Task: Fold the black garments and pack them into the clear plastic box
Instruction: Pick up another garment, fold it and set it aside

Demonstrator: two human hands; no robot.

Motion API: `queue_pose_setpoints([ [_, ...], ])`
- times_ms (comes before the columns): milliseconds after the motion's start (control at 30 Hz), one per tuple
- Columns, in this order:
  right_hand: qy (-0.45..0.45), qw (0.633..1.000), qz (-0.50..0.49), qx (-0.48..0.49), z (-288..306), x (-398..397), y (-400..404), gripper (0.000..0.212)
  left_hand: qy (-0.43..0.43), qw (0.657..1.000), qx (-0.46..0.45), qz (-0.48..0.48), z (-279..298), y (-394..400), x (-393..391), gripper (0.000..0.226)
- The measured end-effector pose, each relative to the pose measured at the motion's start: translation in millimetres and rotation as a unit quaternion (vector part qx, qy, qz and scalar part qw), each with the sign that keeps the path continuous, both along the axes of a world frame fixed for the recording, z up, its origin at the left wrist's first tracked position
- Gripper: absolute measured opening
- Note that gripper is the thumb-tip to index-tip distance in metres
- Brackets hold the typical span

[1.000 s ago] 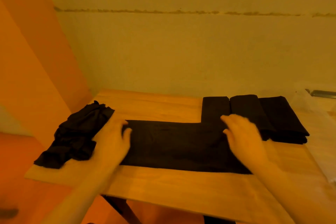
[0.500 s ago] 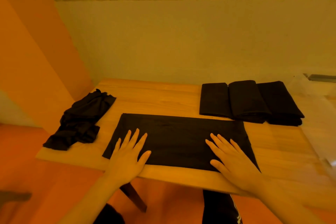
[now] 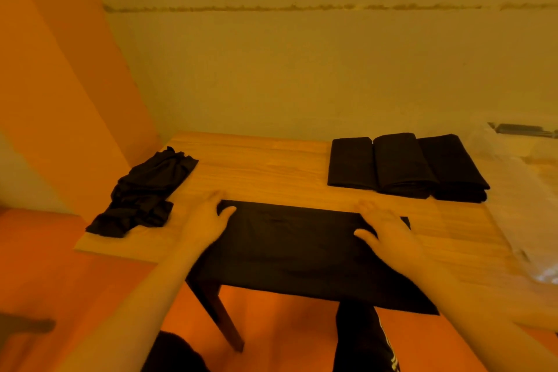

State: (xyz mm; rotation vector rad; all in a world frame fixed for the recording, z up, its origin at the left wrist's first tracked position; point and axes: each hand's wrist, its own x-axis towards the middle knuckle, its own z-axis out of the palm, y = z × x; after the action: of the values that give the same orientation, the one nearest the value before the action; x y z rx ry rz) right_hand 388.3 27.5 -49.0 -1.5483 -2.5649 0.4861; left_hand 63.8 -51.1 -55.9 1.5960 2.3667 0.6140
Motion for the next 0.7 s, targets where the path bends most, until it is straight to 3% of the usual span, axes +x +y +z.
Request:
queue_pose_setpoints([
  [100, 0.039, 0.991, -0.128, 0.008, -1, 12, 16, 0.051, -0.04, 0.998, 0.008, 0.038, 0, 11, -23, 0.034],
  [233, 0.143, 0.969, -0.195, -0.046, -8, 30, 23, 0.039, -0.17, 0.982, 0.043, 0.068, 0, 8, -30, 0.022],
  [400, 0.222, 0.941, -0.239, -0.088, -17, 41, 24, 0.009, -0.147, 0.982, 0.064, 0.101, -3, 3, -38, 0.027],
  [500, 0.227, 0.94, -0.242, -0.082, -15, 39, 25, 0.009, -0.113, 0.986, 0.051, 0.113, -5, 0, -39, 0.023],
  [600, 0.13, 0.97, -0.205, -0.024, -16, 41, 24, 0.037, -0.095, 0.984, 0.092, 0.121, -4, -2, -39, 0.017],
  [700, 0.184, 0.953, -0.235, -0.06, -20, 46, 19, 0.034, -0.089, 0.984, 0.1, 0.118, -2, -1, -40, 0.015],
])
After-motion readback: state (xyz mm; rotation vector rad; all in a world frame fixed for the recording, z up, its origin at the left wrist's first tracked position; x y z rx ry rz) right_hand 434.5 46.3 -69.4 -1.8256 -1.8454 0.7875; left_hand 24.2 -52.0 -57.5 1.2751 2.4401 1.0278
